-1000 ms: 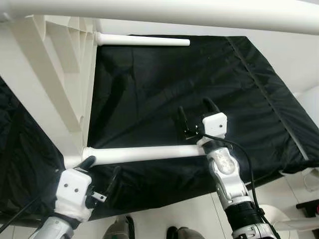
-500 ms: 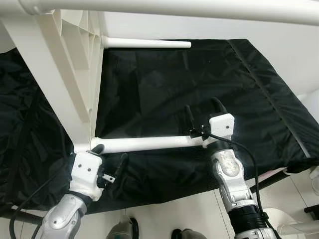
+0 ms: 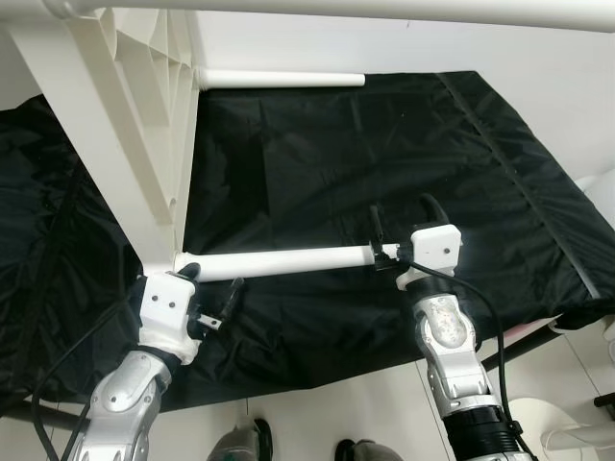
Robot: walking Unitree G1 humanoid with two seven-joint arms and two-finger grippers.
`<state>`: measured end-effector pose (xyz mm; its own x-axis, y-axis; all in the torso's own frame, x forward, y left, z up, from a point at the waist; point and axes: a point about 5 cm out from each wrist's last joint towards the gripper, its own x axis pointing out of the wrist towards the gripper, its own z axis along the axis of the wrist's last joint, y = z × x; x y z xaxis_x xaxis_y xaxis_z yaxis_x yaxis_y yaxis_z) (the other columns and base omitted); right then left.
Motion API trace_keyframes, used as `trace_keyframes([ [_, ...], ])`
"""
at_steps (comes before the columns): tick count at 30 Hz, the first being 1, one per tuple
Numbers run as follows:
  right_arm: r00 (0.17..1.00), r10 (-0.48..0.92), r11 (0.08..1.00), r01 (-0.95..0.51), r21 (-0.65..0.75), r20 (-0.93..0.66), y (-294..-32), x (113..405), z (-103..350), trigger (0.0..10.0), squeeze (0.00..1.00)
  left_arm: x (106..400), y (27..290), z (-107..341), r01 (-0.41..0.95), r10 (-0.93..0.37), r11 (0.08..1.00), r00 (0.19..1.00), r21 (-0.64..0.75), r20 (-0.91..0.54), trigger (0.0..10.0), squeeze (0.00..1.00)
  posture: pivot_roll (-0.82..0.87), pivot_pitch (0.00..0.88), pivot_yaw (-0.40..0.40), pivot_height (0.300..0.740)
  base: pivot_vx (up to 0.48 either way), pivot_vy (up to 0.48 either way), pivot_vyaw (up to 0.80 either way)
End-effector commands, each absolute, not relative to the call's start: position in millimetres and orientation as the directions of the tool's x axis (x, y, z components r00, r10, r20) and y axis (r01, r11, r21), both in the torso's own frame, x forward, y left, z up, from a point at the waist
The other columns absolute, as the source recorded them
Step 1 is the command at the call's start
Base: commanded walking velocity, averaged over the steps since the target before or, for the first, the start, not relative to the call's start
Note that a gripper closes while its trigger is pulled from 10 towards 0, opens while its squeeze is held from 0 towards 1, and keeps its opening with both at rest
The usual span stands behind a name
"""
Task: Building children table
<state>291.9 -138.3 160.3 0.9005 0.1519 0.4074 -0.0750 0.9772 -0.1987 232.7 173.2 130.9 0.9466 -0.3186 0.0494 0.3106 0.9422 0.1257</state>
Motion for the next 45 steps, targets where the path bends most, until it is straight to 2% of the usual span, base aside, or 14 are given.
trace_keyframes([
  [1, 0.910, 0.142, 0.980, -0.073, -0.188, 0.390, -143.6, 287.7, 157.7, 10.0, 0.00, 227.3, 194.9, 124.9, 0.129, -0.131, 0.984, 0.991, 0.120, 0.008, 10.0, 0.00, 0.01, 0.152, 0.037, 0.740, 0.000, 0.000, 0.00],
  [2, 0.915, 0.101, 0.984, -0.035, -0.172, 0.390, -152.3, 284.9, 157.4, 10.0, 0.00, 216.4, 191.7, 128.1, 0.183, -0.184, 0.976, 0.983, 0.119, -0.001, 10.0, 0.00, 0.01, 0.149, 0.027, 0.740, 0.000, 0.000, 0.00],
  [4, 0.915, 0.101, 0.984, -0.035, -0.172, 0.390, -152.3, 284.9, 157.4, 10.0, 0.00, 216.4, 191.7, 128.1, 0.183, -0.184, 0.976, 0.983, 0.119, -0.001, 10.0, 0.00, 0.01, 0.149, 0.027, 0.740, 0.000, 0.000, 0.00],
  [5, 0.925, 0.082, 0.987, -0.023, -0.160, 0.370, -157.8, 282.6, 153.1, 10.0, 0.00, 207.7, 184.7, 130.2, 0.228, -0.229, 0.965, 0.973, 0.131, -0.010, 10.0, 0.00, 0.02, 0.144, 0.018, 0.740, 0.000, 0.000, 0.00],
  [7, 0.929, 0.081, 0.987, -0.025, -0.157, 0.361, -159.2, 281.8, 150.9, 10.0, 0.00, 204.3, 180.7, 130.7, 0.249, -0.249, 0.959, 0.968, 0.135, -0.018, 10.0, 0.00, 0.02, 0.144, 0.018, 0.740, 0.000, 0.000, 0.00],
  [9, 0.929, 0.104, 0.987, -0.052, -0.154, 0.354, -156.4, 283.3, 150.1, 10.0, 0.00, 202.6, 166.1, 127.3, 0.326, -0.321, 0.936, 0.945, 0.133, -0.056, 10.0, 0.00, 0.02, 0.141, 0.007, 0.740, 0.000, 0.000, 0.00],
  [11, 0.923, 0.127, 0.985, -0.074, -0.157, 0.363, -152.1, 286.4, 152.5, 10.0, 0.00, 205.5, 156.4, 124.6, 0.348, -0.342, 0.927, 0.938, 0.138, -0.062, 10.0, 0.00, 0.02, 0.137, 0.003, 0.740, 0.000, 0.000, 0.00],
  [17, 0.918, 0.134, 0.984, -0.079, -0.158, 0.374, -151.9, 290.2, 156.8, 10.0, 0.00, 211.1, 142.3, 133.4, 0.350, -0.353, 0.928, 0.936, 0.130, 0.002, 10.0, 0.00, 0.02, 0.130, -0.007, 0.740, 0.000, 0.000, 0.00],
  [22, 0.921, 0.120, 0.987, -0.071, -0.142, 0.371, -153.2, 291.8, 158.3, 10.0, 0.00, 219.3, 132.8, 152.4, 0.319, -0.342, 0.928, 0.934, 0.194, 0.099, 10.0, 0.00, 0.02, 0.120, -0.011, 0.740, 0.000, 0.000, 0.00],
  [24, 0.919, 0.118, 0.988, -0.068, -0.141, 0.376, -152.3, 291.9, 159.6, 10.0, 0.00, 220.1, 130.8, 158.3, 0.335, -0.357, 0.927, 0.926, 0.170, 0.124, 10.0, 0.00, 0.02, 0.116, -0.008, 0.740, 0.000, 0.000, 0.00],
  [32, 0.915, 0.117, 0.988, -0.067, -0.142, 0.386, -152.3, 293.9, 161.1, 10.0, 0.00, 218.9, 126.9, 174.4, 0.343, -0.395, 0.902, 0.901, 0.263, 0.179, 10.0, 0.00, 0.02, 0.104, -0.010, 0.740, 0.000, 0.000, 0.00],
  [39, 0.917, 0.096, 0.989, -0.042, -0.145, 0.388, -155.5, 296.8, 163.2, 10.0, 0.00, 230.5, 121.6, 182.4, 0.290, -0.340, 0.930, 0.911, 0.225, 0.234, 10.0, 0.00, 0.01, 0.107, -0.018, 0.740, 0.000, 0.000, 0.00],
  [42, 0.917, 0.086, 0.988, -0.028, -0.152, 0.390, -157.1, 299.1, 164.7, 10.0, 0.00, 237.9, 113.7, 179.5, 0.369, -0.396, 0.915, 0.897, 0.163, 0.197, 10.0, 0.00, 0.01, 0.113, -0.020, 0.740, 0.000, 0.000, 0.00],
  [45, 0.915, -0.004, 0.991, 0.057, -0.119, 0.404, -166.8, 305.1, 171.0, 10.0, 0.00, 261.4, 115.9, 190.1, 0.328, -0.347, 0.938, 0.906, 0.115, 0.243, 10.0, 0.00, -0.03, 0.122, -0.027, 0.740, 0.000, 0.000, 0.00],
])
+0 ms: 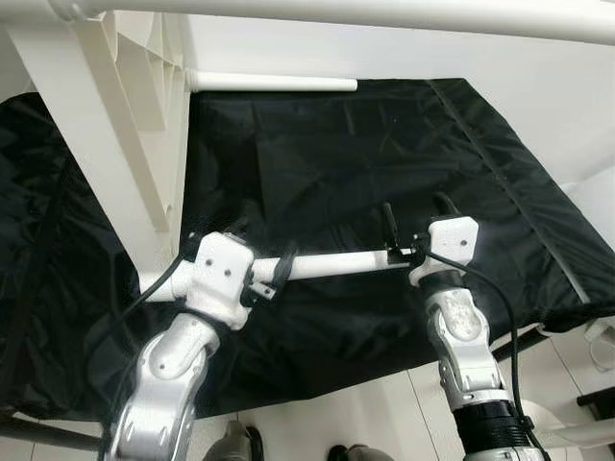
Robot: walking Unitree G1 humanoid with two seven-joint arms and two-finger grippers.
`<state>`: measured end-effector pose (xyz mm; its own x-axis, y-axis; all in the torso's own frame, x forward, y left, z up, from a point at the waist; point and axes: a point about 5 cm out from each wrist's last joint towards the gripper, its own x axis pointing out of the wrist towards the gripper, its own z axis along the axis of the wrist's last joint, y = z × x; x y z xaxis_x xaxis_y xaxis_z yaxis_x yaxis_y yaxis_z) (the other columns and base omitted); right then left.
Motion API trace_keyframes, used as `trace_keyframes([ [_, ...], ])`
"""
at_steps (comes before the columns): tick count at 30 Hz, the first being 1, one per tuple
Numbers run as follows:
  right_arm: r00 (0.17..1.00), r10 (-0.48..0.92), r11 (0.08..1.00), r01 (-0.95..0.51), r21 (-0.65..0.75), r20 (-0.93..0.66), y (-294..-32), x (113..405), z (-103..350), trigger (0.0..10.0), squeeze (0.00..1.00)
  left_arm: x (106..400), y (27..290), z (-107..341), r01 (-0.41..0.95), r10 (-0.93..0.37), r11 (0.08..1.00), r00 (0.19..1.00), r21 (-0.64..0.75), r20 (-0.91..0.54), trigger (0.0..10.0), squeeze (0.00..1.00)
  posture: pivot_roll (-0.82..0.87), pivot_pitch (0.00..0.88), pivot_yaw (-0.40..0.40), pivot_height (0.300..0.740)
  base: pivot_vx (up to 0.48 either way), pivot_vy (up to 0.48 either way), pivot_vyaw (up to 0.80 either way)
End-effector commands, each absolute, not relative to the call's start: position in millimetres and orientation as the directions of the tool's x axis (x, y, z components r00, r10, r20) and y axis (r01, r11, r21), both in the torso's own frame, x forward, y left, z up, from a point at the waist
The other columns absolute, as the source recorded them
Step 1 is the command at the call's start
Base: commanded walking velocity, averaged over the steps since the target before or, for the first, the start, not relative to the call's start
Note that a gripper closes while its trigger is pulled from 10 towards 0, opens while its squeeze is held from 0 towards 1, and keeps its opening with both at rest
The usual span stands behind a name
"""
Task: Building children table
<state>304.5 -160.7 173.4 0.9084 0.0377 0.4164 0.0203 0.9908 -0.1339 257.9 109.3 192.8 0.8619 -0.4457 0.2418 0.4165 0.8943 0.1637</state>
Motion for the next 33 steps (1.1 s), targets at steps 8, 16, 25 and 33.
trace_keyframes([
  [8, 0.901, -0.085, 0.988, 0.131, -0.080, 0.426, -168.1, 305.8, 174.1, 10.0, 0.00, 274.7, 120.7, 191.3, 0.247, -0.255, 0.967, 0.932, 0.065, 0.257, 10.0, 0.00, -0.06, 0.122, 0.024, 0.740, 0.000, 0.000, 0.00],
  [16, 0.905, -0.081, 0.989, 0.126, -0.082, 0.418, -162.5, 306.1, 169.9, 10.0, 0.00, 279.9, 112.0, 189.4, 0.228, -0.261, 0.962, 0.928, 0.150, 0.265, 10.0, 0.00, -0.05, 0.119, 0.012, 0.740, 0.000, 0.000, 0.00],
  [25, 0.904, -0.058, 0.993, 0.095, -0.067, 0.423, -152.7, 309.6, 176.1, 10.0, 0.00, 281.3, 112.3, 180.5, 0.276, -0.285, 0.958, 0.925, 0.072, 0.253, 10.0, 0.00, -0.11, 0.122, -0.019, 0.740, 0.000, 0.000, 0.00],
  [33, 0.901, -0.102, 0.987, 0.145, -0.071, 0.421, -164.4, 312.2, 175.5, 10.0, 0.00, 286.9, 108.2, 183.9, 0.231, -0.246, 0.969, 0.928, 0.086, 0.279, 10.0, 0.00, -0.08, 0.138, -0.001, 0.740, 0.000, 0.000, 0.00],
])
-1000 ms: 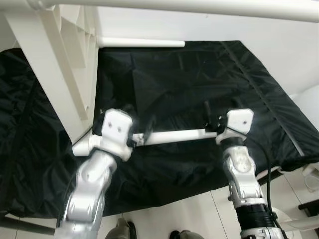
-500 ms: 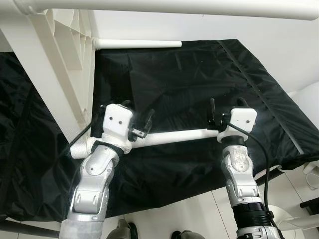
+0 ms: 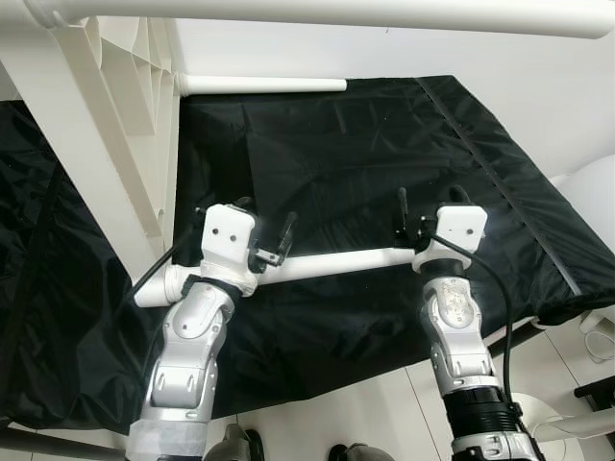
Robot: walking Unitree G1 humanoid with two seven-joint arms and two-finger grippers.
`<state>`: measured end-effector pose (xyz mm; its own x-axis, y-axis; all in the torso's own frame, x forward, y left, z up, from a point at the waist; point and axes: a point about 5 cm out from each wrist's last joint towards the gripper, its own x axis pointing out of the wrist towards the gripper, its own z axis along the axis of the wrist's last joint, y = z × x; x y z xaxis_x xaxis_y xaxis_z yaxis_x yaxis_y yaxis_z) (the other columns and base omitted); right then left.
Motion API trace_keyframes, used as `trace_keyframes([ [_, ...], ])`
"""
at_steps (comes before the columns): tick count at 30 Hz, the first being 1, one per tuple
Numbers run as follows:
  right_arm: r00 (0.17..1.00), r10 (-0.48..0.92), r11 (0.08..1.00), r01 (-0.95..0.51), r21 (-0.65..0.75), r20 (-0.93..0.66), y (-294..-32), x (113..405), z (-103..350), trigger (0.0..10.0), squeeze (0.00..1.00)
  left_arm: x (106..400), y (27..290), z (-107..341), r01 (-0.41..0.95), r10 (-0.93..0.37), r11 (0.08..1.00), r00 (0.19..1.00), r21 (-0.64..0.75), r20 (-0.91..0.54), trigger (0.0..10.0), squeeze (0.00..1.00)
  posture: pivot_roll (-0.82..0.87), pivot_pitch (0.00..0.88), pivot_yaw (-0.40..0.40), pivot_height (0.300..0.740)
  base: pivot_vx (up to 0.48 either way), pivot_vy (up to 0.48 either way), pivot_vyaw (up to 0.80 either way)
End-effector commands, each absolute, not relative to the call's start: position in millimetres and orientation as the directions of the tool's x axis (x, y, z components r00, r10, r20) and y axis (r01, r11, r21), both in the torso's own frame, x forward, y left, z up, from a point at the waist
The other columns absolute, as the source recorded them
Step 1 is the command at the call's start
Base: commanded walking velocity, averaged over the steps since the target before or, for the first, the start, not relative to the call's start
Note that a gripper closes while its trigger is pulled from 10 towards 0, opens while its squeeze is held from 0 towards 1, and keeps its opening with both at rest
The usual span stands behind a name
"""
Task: Building children table
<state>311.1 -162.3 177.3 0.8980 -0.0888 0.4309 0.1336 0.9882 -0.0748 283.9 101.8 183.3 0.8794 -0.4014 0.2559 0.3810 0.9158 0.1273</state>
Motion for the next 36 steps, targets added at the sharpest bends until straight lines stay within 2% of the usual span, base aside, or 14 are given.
trace_keyframes([
  [1, 0.901, -0.108, 0.986, 0.152, -0.071, 0.421, -165.4, 312.7, 175.4, 10.0, 0.00, 287.2, 107.5, 184.2, 0.228, -0.247, 0.969, 0.928, 0.099, 0.279, 10.0, 0.00, -0.08, 0.138, -0.001, 0.740, 0.000, 0.000, 0.00],
  [5, 0.901, -0.109, 0.985, 0.154, -0.074, 0.420, -164.8, 313.0, 174.4, 10.0, 0.00, 286.7, 108.0, 183.9, 0.230, -0.255, 0.966, 0.926, 0.120, 0.279, 10.0, 0.00, -0.07, 0.138, 0.005, 0.740, 0.000, 0.000, 0.00],
  [27, 0.918, -0.080, 0.984, 0.136, -0.119, 0.389, -160.8, 312.1, 164.2, 10.0, 0.00, 291.3, 115.1, 186.8, 0.228, -0.268, 0.960, 0.917, 0.163, 0.296, 10.0, 0.00, -0.06, 0.107, 0.004, 0.740, 0.000, -0.284, 0.00],
  [36, 0.922, -0.069, 0.982, 0.129, -0.136, 0.380, -160.6, 311.9, 161.9, 10.0, 0.00, 292.9, 111.8, 182.8, 0.210, -0.247, 0.966, 0.923, 0.152, 0.295, 10.0, 0.00, -0.06, 0.097, -0.003, 0.740, 0.000, 0.000, 0.71],
])
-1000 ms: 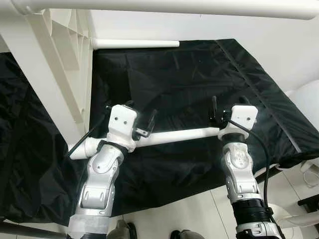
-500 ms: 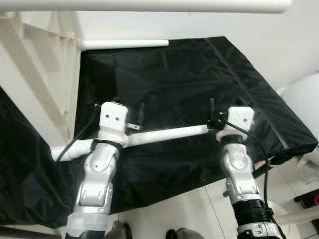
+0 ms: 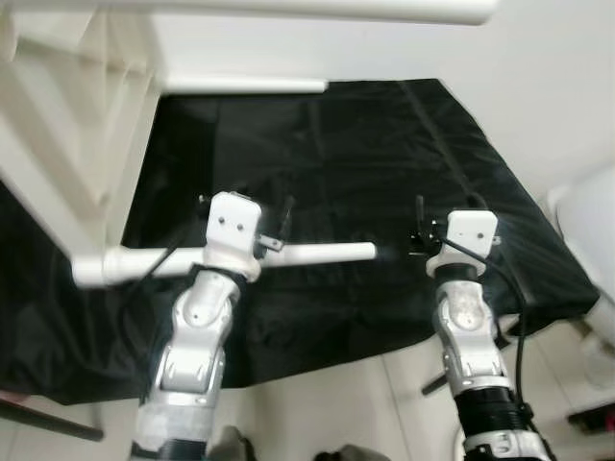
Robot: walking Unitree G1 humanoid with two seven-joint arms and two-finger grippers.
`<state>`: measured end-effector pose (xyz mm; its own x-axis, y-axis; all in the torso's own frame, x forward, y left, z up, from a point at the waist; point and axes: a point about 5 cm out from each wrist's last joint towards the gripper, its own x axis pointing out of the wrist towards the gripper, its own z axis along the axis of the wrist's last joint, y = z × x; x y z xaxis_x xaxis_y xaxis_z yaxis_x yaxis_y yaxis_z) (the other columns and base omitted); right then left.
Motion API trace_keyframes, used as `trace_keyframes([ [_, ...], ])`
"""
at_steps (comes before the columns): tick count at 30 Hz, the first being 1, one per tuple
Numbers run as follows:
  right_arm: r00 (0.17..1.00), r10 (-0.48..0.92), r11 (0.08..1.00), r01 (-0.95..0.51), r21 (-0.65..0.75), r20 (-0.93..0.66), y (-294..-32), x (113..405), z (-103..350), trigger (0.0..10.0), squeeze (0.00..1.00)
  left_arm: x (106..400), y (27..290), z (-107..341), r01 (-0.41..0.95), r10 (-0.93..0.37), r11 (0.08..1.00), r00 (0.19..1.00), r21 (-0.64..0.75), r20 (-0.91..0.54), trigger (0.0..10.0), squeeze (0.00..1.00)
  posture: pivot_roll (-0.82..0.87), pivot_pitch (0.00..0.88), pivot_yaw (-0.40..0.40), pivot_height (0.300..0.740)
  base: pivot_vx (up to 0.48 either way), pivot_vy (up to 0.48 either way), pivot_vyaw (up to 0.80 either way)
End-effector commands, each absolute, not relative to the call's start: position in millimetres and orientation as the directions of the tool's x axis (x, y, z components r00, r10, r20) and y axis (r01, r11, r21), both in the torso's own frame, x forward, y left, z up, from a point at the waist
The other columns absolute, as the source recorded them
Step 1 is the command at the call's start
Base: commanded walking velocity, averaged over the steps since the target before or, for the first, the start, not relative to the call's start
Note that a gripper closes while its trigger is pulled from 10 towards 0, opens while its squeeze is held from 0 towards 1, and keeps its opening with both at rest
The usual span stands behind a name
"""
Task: Building children table
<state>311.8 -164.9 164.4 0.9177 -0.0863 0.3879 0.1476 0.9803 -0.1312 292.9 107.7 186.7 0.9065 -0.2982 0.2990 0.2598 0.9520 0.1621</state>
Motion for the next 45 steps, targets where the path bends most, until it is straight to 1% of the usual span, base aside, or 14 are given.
trace_keyframes([
  [1, 0.923, -0.068, 0.982, 0.129, -0.138, 0.380, -160.7, 311.8, 161.7, 10.0, 0.00, 293.0, 111.1, 182.6, 0.211, -0.246, 0.967, 0.923, 0.146, 0.296, 10.0, 0.00, -0.06, 0.097, -0.003, 0.740, 0.000, 0.000, 0.80],
  [6, 0.922, -0.064, 0.982, 0.126, -0.141, 0.381, -161.0, 312.8, 162.1, 10.0, 0.00, 294.6, 108.2, 181.1, 0.202, -0.242, 0.966, 0.927, 0.162, 0.288, 10.0, 0.00, -0.06, 0.104, -0.015, 0.740, 0.000, 0.000, 0.80],
  [12, 0.919, -0.056, 0.987, 0.111, -0.119, 0.391, -160.7, 314.2, 164.8, 10.0, 0.00, 298.1, 102.2, 176.5, 0.226, -0.259, 0.963, 0.930, 0.148, 0.262, 10.0, 0.00, -0.07, 0.119, -0.029, 0.740, 0.000, 0.000, 0.00],
  [15, 0.916, -0.042, 0.987, 0.099, -0.124, 0.399, -159.4, 315.8, 168.4, 10.0, 0.00, 302.4, 101.5, 175.5, 0.185, -0.217, 0.973, 0.940, 0.140, 0.262, 10.0, 0.00, -0.09, 0.131, -0.030, 0.740, 0.000, 0.000, 0.00],
  [21, 0.916, -0.043, 0.987, 0.102, -0.127, 0.399, -161.5, 316.9, 169.0, 10.0, 0.00, 304.1, 101.4, 180.5, 0.163, -0.200, 0.976, 0.935, 0.147, 0.292, 10.0, 0.00, -0.08, 0.132, -0.029, 0.740, 0.000, 0.000, 0.00],
  [23, 0.915, -0.042, 0.988, 0.099, -0.122, 0.401, -161.0, 316.6, 168.4, 10.0, 0.00, 305.9, 103.5, 183.6, 0.153, -0.184, 0.981, 0.936, 0.123, 0.299, 10.0, 0.00, -0.08, 0.132, -0.029, 0.740, 0.000, 0.000, 0.00],
  [25, 0.915, -0.039, 0.988, 0.096, -0.124, 0.401, -160.2, 316.5, 168.2, 10.0, 0.00, 306.9, 104.8, 184.2, 0.146, -0.177, 0.981, 0.939, 0.125, 0.295, 10.0, 0.00, -0.08, 0.132, -0.029, 0.740, 0.000, 0.000, 0.00],
  [26, 0.915, -0.037, 0.988, 0.094, -0.123, 0.401, -159.4, 316.0, 167.8, 10.0, 0.00, 307.7, 106.5, 184.6, 0.135, -0.166, 0.983, 0.942, 0.125, 0.292, 10.0, 0.00, -0.07, 0.130, -0.009, 0.740, 0.000, 0.000, 0.00],
  [34, 0.916, -0.033, 0.987, 0.092, -0.130, 0.399, -159.9, 312.9, 164.7, 10.0, 0.00, 311.9, 112.8, 191.7, 0.096, -0.124, 0.990, 0.943, 0.104, 0.310, 10.0, 0.00, -0.07, 0.125, -0.002, 0.740, 0.000, 0.000, 0.00],
  [39, 0.918, -0.016, 0.983, 0.087, -0.161, 0.397, -163.5, 309.5, 161.7, 10.0, 0.00, 310.5, 117.9, 196.4, 0.075, -0.100, 0.993, 0.941, 0.090, 0.325, 10.0, 0.00, -0.07, 0.116, 0.004, 0.740, 0.000, 0.000, 0.00],
  [45, 0.923, -0.009, 0.984, 0.077, -0.161, 0.386, -160.8, 308.3, 159.1, 10.0, 0.00, 307.6, 125.2, 198.1, 0.059, -0.085, 0.994, 0.941, 0.089, 0.327, 10.0, 0.00, -0.06, 0.110, 0.010, 0.740, 0.000, 0.000, 0.00],
])
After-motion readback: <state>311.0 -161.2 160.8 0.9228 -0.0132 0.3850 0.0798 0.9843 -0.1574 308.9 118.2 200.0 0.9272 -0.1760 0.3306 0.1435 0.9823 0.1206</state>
